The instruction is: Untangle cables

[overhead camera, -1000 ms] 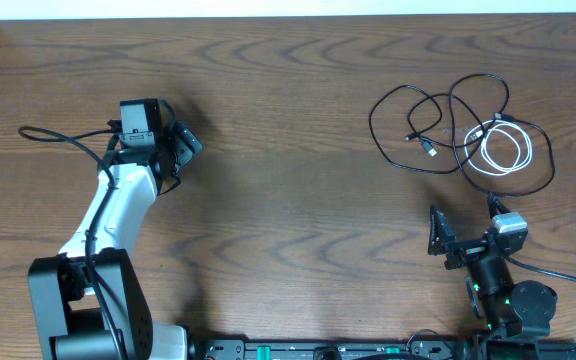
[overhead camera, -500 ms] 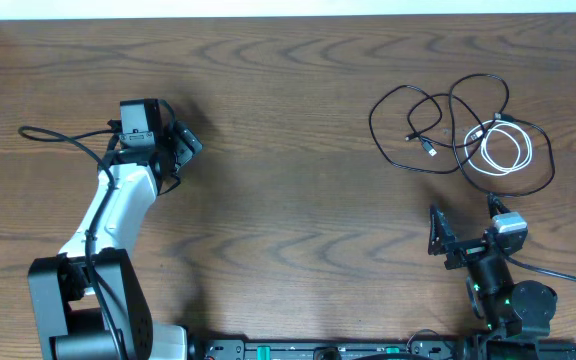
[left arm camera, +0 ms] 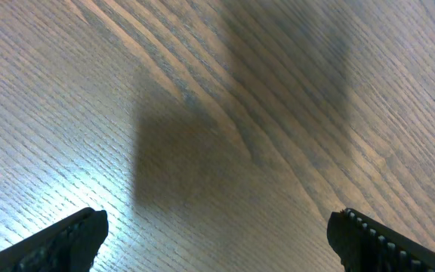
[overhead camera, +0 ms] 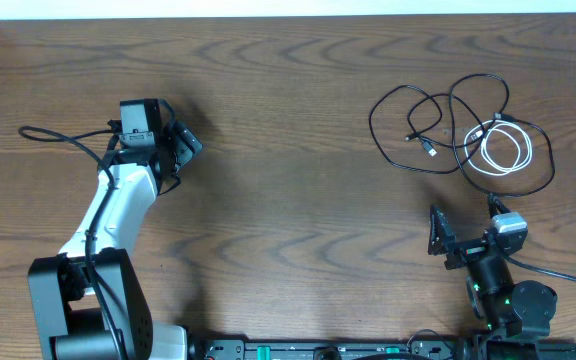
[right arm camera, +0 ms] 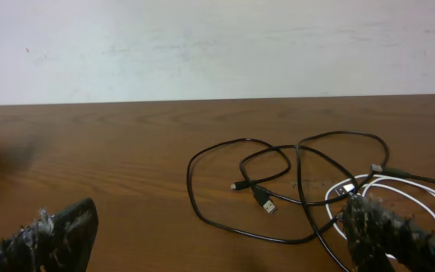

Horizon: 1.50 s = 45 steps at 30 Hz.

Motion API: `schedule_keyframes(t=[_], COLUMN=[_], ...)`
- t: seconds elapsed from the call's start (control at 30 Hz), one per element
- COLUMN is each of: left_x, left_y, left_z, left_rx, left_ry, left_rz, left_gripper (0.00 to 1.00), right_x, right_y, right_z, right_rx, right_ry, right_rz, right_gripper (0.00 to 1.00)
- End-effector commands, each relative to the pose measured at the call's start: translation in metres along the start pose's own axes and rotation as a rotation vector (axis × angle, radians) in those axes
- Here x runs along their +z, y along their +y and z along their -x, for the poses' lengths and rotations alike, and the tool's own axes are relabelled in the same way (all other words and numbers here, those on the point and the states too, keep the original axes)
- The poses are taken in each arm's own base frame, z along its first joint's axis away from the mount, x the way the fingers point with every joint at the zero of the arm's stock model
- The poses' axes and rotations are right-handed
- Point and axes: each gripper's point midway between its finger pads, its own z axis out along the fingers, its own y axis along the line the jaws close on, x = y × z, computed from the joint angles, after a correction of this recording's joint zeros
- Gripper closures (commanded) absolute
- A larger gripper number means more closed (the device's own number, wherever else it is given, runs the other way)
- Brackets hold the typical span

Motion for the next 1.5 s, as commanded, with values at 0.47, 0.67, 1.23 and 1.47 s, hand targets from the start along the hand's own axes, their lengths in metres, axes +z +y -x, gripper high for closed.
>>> schedule_keyframes(t=[0.47,0.67,1.23,1.47], left_x=[0.004,0.006,0.033,0.041], left_y=[0.006,0.012,0.018,0.028], left_z=[-0.005,-0.006,-0.016,-0.042], left_rx=[0.005,0.007,0.127,0.201], left_ry=[0.017,0.013,-0.136,-0.131], left_rz=[0.021,0.047,-0.039,-0.068], left_gripper=[0.02,0.02,0.02,0.02], right_x=[0.000,0.000,0.000,0.000], right_y=[-0.003,-0.003,-0.003,-0.003], right_z=[-0.001,-0.001,-0.001,-0.001], right_rx=[0.005,0.005,0.005,0.005], right_ry=[0.002,0.001,0.001,0.001], right_rz=[-0.017,-0.017,-0.017,-0.017], right_gripper=[0.01,0.01,0.01,0.01])
